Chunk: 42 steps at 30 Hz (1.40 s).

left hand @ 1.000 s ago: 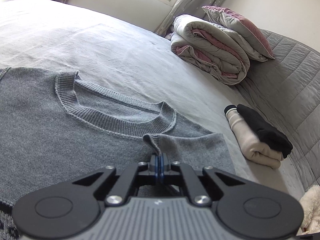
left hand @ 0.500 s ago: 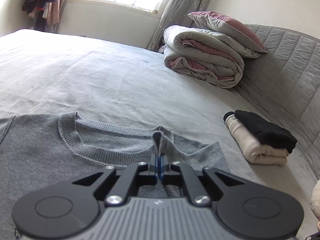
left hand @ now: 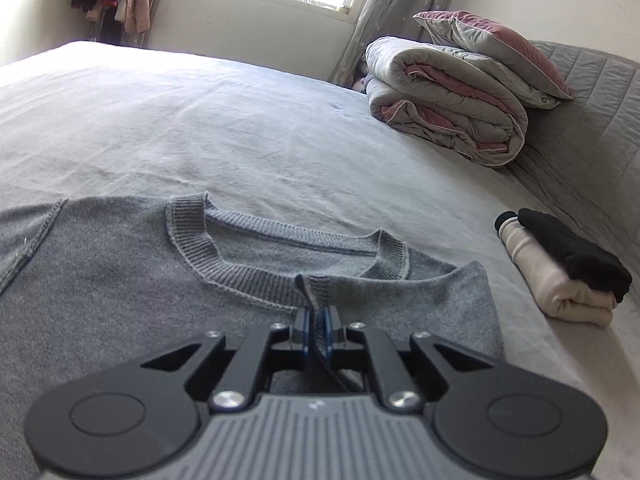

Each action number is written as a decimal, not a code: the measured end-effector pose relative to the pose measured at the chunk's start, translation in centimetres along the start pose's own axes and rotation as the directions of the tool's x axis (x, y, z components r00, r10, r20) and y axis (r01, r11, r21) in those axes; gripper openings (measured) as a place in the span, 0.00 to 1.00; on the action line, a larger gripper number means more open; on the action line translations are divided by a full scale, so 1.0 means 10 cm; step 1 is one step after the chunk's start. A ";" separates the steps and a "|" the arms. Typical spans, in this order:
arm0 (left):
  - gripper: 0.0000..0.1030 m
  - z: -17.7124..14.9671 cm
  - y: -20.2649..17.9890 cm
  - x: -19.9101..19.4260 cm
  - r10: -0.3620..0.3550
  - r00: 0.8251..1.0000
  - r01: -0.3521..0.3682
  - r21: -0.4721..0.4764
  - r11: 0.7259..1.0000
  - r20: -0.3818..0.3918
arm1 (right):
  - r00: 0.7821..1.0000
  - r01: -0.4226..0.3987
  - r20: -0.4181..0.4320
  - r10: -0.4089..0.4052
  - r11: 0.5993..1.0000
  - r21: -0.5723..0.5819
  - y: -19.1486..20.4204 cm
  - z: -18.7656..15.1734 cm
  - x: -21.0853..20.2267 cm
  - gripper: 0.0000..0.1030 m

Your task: Fold clothes

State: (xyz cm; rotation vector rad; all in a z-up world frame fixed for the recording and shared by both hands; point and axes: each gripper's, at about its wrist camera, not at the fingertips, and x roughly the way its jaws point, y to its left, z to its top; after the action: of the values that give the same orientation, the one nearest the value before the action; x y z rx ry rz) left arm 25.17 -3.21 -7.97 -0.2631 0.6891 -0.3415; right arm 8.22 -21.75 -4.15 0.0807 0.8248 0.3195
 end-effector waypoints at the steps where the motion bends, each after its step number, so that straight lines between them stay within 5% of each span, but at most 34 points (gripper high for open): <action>1: 0.15 -0.02 0.04 -0.04 -0.026 1.000 0.025 -0.025 0.999 -0.014 | 1.000 -0.003 0.002 0.003 1.000 0.008 0.01 0.00 -0.03 0.17; 5: 0.34 -0.11 0.14 -0.21 -0.135 0.989 0.129 -0.088 0.988 -0.068 | 1.000 -0.009 0.015 0.009 1.000 0.012 0.05 -0.02 -0.18 0.17; 9: 0.41 -0.27 0.12 -0.33 -0.224 0.968 0.223 -0.015 0.975 -0.117 | 0.999 -0.014 0.033 0.013 1.000 0.020 0.12 -0.10 -0.32 0.35; 12: 0.41 -0.36 0.09 -0.39 -0.242 0.962 0.250 0.048 0.967 -0.128 | 0.999 -0.020 0.033 0.020 1.000 0.022 0.16 -0.15 -0.37 0.36; 18: 0.36 -0.41 0.06 -0.50 -0.236 0.961 0.252 0.107 0.962 -0.148 | 1.000 -0.006 0.015 0.006 1.000 -0.003 0.22 -0.32 -0.49 0.36; 20: 0.07 -0.42 0.06 -0.52 -0.204 0.968 0.220 0.104 0.970 -0.147 | 1.000 0.005 0.010 -0.005 1.000 -0.020 0.26 -0.39 -0.56 0.36; 21: 0.05 -0.42 0.07 -0.53 -0.184 0.972 0.198 0.093 0.976 -0.143 | 1.000 0.009 0.007 -0.009 1.000 -0.029 0.29 -0.43 -0.59 0.36; 28: 0.09 -0.49 0.10 -0.70 -0.068 0.993 0.065 -0.030 0.997 -0.094 | 0.999 0.035 0.000 -0.035 0.994 -0.105 0.51 -0.74 -0.94 0.36; 32: 0.32 -0.58 0.02 -0.91 -0.113 0.986 0.109 -0.039 0.993 -0.123 | 0.999 0.054 -0.002 -0.055 0.989 -0.138 0.62 -0.94 -1.17 0.36; 42: 0.31 -0.97 -0.27 -1.36 -0.256 0.941 0.254 -0.037 0.966 -0.220 | 0.999 0.049 0.002 -0.049 0.985 -0.164 0.90 -1.29 -1.54 0.29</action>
State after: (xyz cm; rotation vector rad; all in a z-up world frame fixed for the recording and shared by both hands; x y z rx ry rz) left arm 8.35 -1.58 -6.45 -0.3258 0.8808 -0.6239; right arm -13.21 -18.69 -0.31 -0.0938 0.7988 0.3398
